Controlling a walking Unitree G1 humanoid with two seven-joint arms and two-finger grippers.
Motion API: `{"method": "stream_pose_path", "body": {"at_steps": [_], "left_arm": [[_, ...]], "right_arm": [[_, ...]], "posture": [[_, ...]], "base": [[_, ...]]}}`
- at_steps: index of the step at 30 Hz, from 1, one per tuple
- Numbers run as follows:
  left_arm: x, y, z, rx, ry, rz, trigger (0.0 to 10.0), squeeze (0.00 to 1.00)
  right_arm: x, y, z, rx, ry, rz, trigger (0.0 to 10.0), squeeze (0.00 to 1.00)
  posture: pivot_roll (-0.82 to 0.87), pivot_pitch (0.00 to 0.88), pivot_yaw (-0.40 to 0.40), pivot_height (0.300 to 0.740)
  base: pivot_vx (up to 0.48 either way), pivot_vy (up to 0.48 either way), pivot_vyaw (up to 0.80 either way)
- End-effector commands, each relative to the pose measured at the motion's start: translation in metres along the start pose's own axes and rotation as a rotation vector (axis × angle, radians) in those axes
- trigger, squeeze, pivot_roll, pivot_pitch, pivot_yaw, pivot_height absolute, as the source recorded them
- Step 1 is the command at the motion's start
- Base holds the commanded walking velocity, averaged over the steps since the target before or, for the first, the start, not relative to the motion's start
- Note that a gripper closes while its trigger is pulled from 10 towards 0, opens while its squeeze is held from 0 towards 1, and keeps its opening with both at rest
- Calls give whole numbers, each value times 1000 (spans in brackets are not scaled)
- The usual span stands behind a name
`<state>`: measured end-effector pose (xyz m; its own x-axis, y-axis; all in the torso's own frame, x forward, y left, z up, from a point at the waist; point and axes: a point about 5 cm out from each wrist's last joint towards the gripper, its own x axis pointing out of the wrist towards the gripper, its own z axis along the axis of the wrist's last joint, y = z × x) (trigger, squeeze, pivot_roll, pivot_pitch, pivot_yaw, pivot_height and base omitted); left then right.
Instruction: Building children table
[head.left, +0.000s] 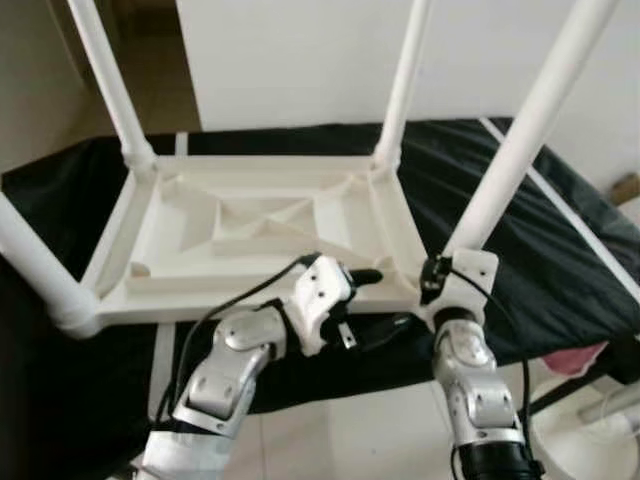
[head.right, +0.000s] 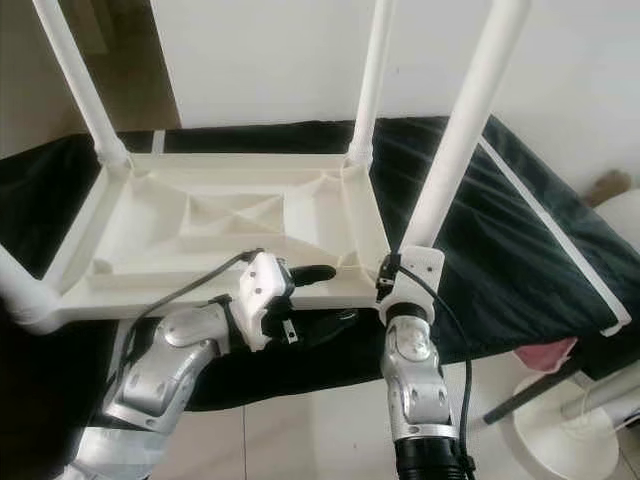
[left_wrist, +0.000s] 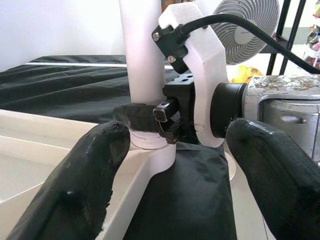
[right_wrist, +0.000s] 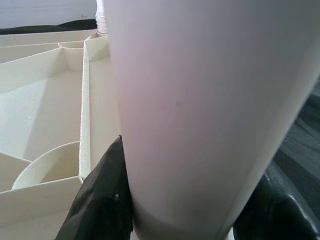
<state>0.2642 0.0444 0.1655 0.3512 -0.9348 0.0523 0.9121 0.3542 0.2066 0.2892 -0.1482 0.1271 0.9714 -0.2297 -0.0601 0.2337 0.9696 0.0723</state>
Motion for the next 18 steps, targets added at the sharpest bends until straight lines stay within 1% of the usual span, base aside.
{"method": "stream_pose_path", "body": {"at_steps": [1, 4, 5, 8, 13, 18], "left_arm": [[1, 1, 2, 4, -4, 58, 10000, 0], [0, 3, 3, 5, -5, 60, 10000, 0], [0, 4, 3, 4, -5, 63, 10000, 0], [-1, 3, 3, 0, -6, 61, 10000, 0], [0, 0, 3, -5, -8, 51, 10000, 0], [-1, 2, 4, -6, -12, 54, 10000, 0]], "right_arm": [[-5, -4, -21, 17, 109, -30, 10000, 0], [-6, -4, -22, 12, 110, -45, 10000, 0], [-8, -2, -22, 13, 110, -55, 10000, 0], [-8, -2, -21, 9, 104, -65, 10000, 0], [-9, -6, -20, 13, 109, -76, 10000, 0], [-7, -12, -16, 25, 85, -77, 10000, 0]], "posture": [[-11, 42, -61, 740], [-11, 41, -60, 740], [-12, 40, -60, 740], [-16, 42, -58, 740], [-18, 45, -57, 740], [-20, 44, -52, 740]], "base": [[0, 0, 0], [0, 0, 0], [0, 0, 0], [0, 0, 0], [0, 0, 0], [0, 0, 0]]}}
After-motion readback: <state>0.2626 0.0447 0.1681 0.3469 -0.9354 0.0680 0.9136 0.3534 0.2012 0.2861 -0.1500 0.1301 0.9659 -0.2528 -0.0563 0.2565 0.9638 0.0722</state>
